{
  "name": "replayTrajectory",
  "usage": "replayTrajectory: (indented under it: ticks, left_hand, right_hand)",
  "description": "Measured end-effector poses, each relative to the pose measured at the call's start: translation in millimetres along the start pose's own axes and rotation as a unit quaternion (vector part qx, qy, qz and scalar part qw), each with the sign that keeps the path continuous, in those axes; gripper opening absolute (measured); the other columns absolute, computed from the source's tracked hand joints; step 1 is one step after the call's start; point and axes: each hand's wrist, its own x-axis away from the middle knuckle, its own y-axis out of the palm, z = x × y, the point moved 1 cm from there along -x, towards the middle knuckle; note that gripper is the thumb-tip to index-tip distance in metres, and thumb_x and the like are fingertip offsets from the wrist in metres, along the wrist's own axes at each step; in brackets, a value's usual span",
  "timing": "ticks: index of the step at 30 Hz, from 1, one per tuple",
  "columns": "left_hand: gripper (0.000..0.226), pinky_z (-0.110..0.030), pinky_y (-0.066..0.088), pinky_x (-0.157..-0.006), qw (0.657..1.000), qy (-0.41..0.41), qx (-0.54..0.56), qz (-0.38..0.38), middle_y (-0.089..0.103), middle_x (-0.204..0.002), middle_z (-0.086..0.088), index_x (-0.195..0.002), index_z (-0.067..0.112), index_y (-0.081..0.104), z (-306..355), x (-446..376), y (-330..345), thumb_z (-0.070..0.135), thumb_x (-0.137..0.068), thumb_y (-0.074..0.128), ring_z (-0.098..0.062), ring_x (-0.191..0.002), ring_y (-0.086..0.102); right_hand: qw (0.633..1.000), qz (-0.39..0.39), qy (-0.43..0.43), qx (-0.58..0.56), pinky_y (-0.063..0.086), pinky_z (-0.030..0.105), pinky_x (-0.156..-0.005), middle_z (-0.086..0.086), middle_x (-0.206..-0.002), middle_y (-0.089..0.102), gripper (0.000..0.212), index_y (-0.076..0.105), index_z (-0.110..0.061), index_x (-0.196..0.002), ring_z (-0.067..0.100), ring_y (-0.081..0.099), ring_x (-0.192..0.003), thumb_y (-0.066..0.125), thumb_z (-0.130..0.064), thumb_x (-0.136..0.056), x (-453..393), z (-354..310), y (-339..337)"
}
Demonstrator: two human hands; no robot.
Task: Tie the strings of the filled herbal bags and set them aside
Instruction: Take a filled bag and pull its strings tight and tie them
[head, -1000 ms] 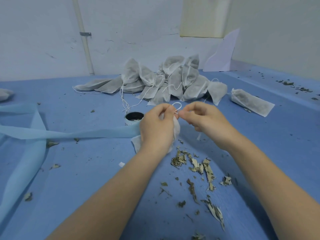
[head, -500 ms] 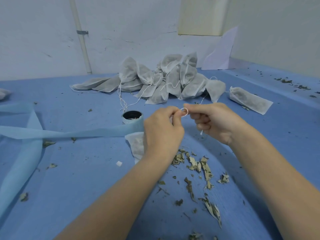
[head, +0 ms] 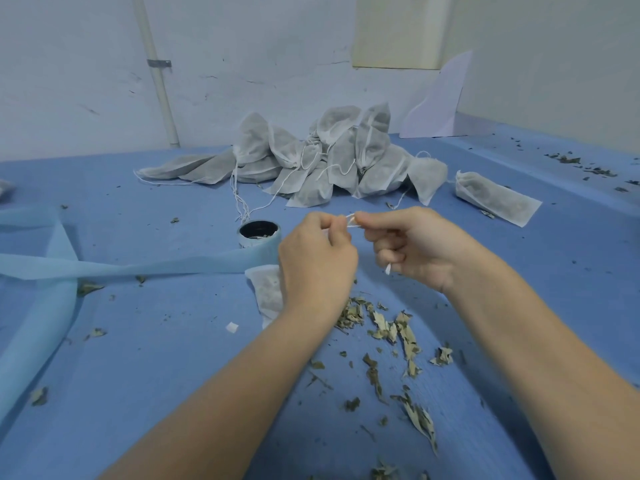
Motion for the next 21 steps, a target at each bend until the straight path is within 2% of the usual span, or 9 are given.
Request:
replayTrajectory:
  ticks: [3,7,10,12,14,15,18,21]
  left_hand:
    - [0.018,-0.017,0.028,-0.064,0.999,-0.014,0.019,-0.029,0.057,-0.070,0.018,-0.090,0.016,0.063,1.6,-2.0,-1.4,0.022,-0.097,0.047,-0.009,-0.079,0.054]
    - [0.010,-0.013,0.034,-0.065,0.998,0.005,0.047,-0.034,0.057,-0.076,0.019,-0.088,0.025,0.056,3.6,-0.6,-3.6,0.018,-0.094,0.052,-0.004,-0.081,0.055]
    - [0.017,-0.008,0.038,-0.076,0.995,0.091,0.047,-0.006,0.064,-0.090,0.011,-0.099,0.023,0.059,6.0,3.5,-7.3,0.008,-0.090,0.056,-0.004,-0.088,0.057]
    - [0.020,-0.020,0.044,-0.083,0.992,0.123,0.037,0.012,0.066,-0.093,0.009,-0.098,0.020,0.065,7.7,7.1,-7.3,0.007,-0.086,0.055,-0.009,-0.093,0.059]
    - [0.016,-0.030,0.047,-0.084,0.993,0.109,0.043,0.031,0.068,-0.091,0.012,-0.094,0.022,0.068,11.0,9.8,-7.5,0.015,-0.084,0.057,-0.013,-0.093,0.060]
    - [0.013,-0.030,0.046,-0.084,0.993,0.107,0.041,0.041,0.068,-0.090,0.012,-0.093,0.023,0.069,12.1,9.9,-7.5,0.019,-0.084,0.060,-0.013,-0.093,0.060]
    - [0.009,-0.016,0.036,-0.080,0.988,0.141,-0.006,0.059,0.069,-0.090,0.010,-0.091,0.020,0.072,11.6,6.2,-8.4,0.024,-0.086,0.065,-0.015,-0.093,0.059]
    - [0.009,-0.009,0.026,-0.080,0.976,0.192,-0.080,0.069,0.069,-0.090,0.002,-0.085,0.014,0.073,8.9,0.6,-11.9,0.021,-0.084,0.068,-0.023,-0.100,0.055]
  right_hand:
    - [0.988,-0.072,0.076,-0.113,0.013,0.014,-0.045,-0.006,-0.052,0.034,0.013,0.071,-0.007,-0.063,0.004,0.018,-0.044,0.063,-0.009,-0.074,0.9,1.5,2.9]
    - [0.976,-0.088,0.099,-0.175,0.014,0.014,-0.044,-0.005,-0.053,0.033,0.007,0.064,-0.005,-0.073,0.004,0.019,-0.041,0.062,-0.011,-0.071,1.9,3.3,7.9]
    - [0.975,-0.072,0.094,-0.187,0.013,0.014,-0.045,-0.005,-0.054,0.033,0.008,0.066,-0.006,-0.067,0.003,0.019,-0.041,0.062,-0.012,-0.070,1.3,1.6,6.2]
    - [0.977,-0.063,0.090,-0.181,0.012,0.014,-0.047,-0.005,-0.054,0.033,0.010,0.068,-0.006,-0.065,0.003,0.017,-0.044,0.063,-0.012,-0.068,2.7,-0.7,5.1]
    - [0.979,-0.060,0.085,-0.175,0.011,0.014,-0.048,-0.006,-0.056,0.031,0.014,0.066,-0.006,-0.078,0.004,0.015,-0.048,0.064,-0.013,-0.066,4.3,-1.7,6.1]
    - [0.979,-0.056,0.081,-0.176,0.011,0.014,-0.047,-0.006,-0.056,0.032,0.017,0.062,-0.007,-0.082,0.004,0.015,-0.048,0.064,-0.013,-0.066,4.7,-2.0,6.1]
    - [0.986,-0.024,0.059,-0.156,0.012,0.014,-0.045,-0.005,-0.052,0.035,0.009,0.054,-0.010,-0.072,0.004,0.017,-0.045,0.063,-0.008,-0.073,4.3,-2.5,4.5]
    - [0.998,0.023,0.002,-0.067,0.016,0.016,-0.040,-0.003,-0.053,0.037,0.015,0.061,-0.008,-0.069,0.006,0.021,-0.041,0.063,-0.006,-0.084,3.2,-1.9,2.8]
